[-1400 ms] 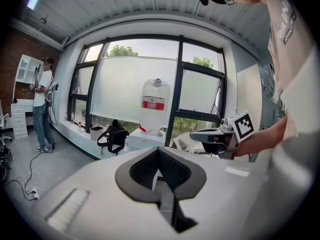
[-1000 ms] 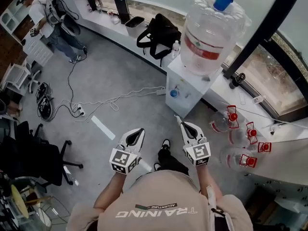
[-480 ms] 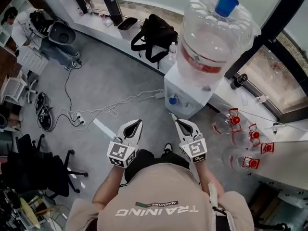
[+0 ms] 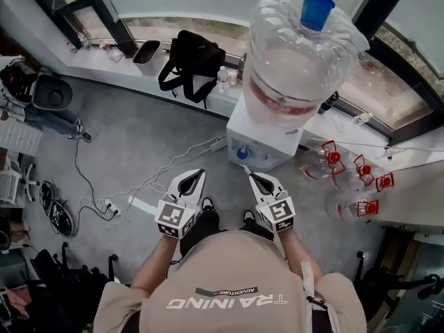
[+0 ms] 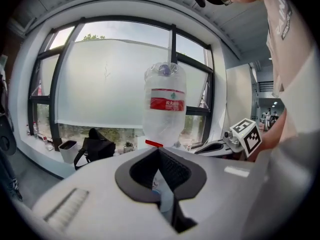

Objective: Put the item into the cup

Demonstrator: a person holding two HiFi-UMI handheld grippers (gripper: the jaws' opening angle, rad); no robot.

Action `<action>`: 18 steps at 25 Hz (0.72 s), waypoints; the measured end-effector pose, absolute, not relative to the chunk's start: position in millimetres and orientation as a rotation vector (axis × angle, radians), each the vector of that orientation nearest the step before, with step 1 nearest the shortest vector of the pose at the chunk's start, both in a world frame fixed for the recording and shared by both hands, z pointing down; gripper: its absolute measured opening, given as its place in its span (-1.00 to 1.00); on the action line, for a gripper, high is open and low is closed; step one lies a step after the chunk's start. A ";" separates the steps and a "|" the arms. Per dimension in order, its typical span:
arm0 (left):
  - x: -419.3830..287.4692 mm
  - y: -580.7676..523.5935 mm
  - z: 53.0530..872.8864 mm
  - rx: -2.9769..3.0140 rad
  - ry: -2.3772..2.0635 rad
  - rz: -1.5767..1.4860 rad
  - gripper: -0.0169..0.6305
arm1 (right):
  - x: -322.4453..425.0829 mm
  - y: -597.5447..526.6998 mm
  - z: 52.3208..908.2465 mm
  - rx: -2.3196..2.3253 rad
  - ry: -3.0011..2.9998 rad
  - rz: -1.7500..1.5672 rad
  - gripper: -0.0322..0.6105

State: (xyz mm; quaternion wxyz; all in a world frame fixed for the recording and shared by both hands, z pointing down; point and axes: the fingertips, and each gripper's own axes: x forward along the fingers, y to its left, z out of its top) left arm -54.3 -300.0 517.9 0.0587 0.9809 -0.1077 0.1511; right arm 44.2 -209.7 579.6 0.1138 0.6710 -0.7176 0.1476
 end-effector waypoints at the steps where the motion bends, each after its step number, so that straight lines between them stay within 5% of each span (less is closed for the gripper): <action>1: -52.1 -307.1 518.6 2.982 -0.275 0.465 -0.92 | 44.0 -216.0 582.1 2.003 -2.073 0.450 -0.87; 18: -30.5 -348.8 578.8 2.915 0.083 0.631 -0.92 | 62.2 -254.9 642.5 2.248 -1.774 0.642 -0.87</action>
